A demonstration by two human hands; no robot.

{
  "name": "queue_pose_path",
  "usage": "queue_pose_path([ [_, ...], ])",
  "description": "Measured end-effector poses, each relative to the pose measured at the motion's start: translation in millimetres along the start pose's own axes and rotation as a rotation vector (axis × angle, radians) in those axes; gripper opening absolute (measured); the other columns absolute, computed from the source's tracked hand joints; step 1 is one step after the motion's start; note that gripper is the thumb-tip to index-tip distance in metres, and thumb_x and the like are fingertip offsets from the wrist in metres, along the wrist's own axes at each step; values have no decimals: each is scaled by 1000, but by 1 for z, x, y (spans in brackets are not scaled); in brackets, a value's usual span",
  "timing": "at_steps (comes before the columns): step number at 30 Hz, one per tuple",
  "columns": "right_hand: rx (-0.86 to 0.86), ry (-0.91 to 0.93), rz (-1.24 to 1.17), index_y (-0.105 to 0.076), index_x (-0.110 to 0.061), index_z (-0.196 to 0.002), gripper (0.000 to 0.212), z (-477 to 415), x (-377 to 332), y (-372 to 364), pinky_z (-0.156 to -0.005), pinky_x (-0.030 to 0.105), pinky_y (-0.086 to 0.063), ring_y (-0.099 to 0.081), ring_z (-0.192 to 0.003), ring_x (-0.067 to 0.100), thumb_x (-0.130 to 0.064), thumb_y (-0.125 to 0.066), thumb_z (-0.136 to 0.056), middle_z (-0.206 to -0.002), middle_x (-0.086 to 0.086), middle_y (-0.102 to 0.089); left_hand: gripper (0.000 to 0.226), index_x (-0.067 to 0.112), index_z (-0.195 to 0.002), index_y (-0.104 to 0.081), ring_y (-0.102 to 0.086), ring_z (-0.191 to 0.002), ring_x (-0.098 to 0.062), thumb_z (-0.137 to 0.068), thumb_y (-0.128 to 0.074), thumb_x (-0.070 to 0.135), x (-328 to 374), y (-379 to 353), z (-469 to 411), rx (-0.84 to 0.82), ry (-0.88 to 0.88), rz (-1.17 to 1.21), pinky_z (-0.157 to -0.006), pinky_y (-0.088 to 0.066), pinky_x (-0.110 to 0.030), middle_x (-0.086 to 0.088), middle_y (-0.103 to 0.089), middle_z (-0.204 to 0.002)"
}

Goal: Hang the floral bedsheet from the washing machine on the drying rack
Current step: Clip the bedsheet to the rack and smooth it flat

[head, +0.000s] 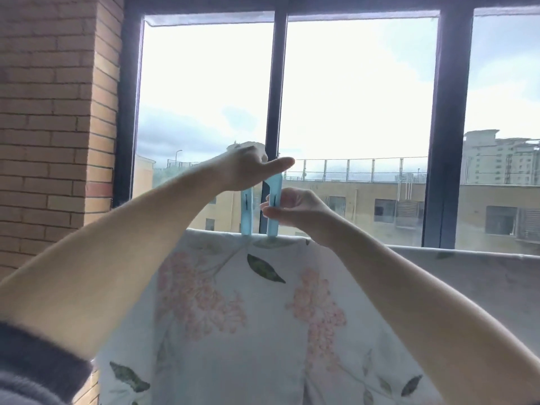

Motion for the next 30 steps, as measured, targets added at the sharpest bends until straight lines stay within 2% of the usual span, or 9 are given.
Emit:
queue_pose_path([
  [5, -14, -16, -24, -65, -7, -109, 32, -5, 2, -8, -67, 10, -52, -64, -84, 7, -24, -72, -83, -98, 2, -68, 56, 12, -61, -41, -38, -51, -17, -95, -29, 55, -3, 10, -1, 186, -62, -41, -53, -30, -30, -3, -44, -56],
  [8, -34, -25, -16, -64, -8, -112, 34, -10, 1, -13, -62, 5, -48, -64, -87, 6, -28, -70, -85, -106, 5, -68, 51, 11, -57, -42, -39, -49, -19, -96, -35, 44, -10, 17, -3, 302, -89, -17, -50, -32, -29, -5, -44, -53],
  [10, -37, -23, -27, -64, -7, -113, 36, -12, 1, -14, -66, 6, -49, -65, -96, 10, -31, -68, -86, -110, 7, -68, 52, 10, -56, -42, -39, -49, -20, -96, -36, 42, -15, 19, -5, 348, -90, -12, -50, -32, -29, -6, -46, -53],
  [14, -53, -24, -101, -66, -7, -110, 37, -16, 2, -16, -84, 14, -51, -65, -108, 16, -35, -65, -86, -114, 9, -68, 54, 11, -53, -40, -40, -48, -20, -97, -35, 42, -22, 21, -13, 384, -96, -9, -52, -31, -30, -7, -45, -50],
  [17, -51, -16, -83, -66, -8, -109, 35, -19, 0, -18, -88, 16, -51, -65, -107, 14, -35, -64, -87, -113, 8, -69, 54, 13, -52, -39, -40, -49, -18, -97, -34, 42, -25, 19, -17, 394, -116, -5, -55, -34, -31, -4, -44, -50],
  [21, -18, -15, 87, -66, -10, -113, 40, -17, 3, -17, -81, 12, -51, -65, -103, 13, -40, -65, -86, -110, 3, -70, 49, 17, -53, -37, -37, -46, -14, -97, -37, 40, -23, 10, -15, 410, -176, -20, -50, -28, -28, 1, -40, -49],
  [25, -33, -24, 211, -70, -15, -107, 35, -14, 14, -25, -88, 28, -53, -67, -99, 15, -41, -68, -84, -103, 1, -73, 47, 18, -56, -38, -40, -45, -13, -98, -37, 37, -29, -10, -10, 377, -220, -9, -46, -27, -26, 2, -42, -51],
  [30, -100, -30, 343, -72, -18, -98, 33, -11, 17, -31, -72, 22, -49, -64, -76, 6, -46, -70, -80, -85, -10, -71, 49, 13, -62, -47, -48, -49, -20, -98, -32, 42, -42, -30, -5, 341, -195, 37, -48, -34, -27, -2, -49, -54],
])
Point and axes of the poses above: each hand's wrist, its own z-axis away from the middle knuckle, its own y-axis out of the back of the hand, x = y × z, the point moved 8 cm from there along -z, towards the middle knuckle
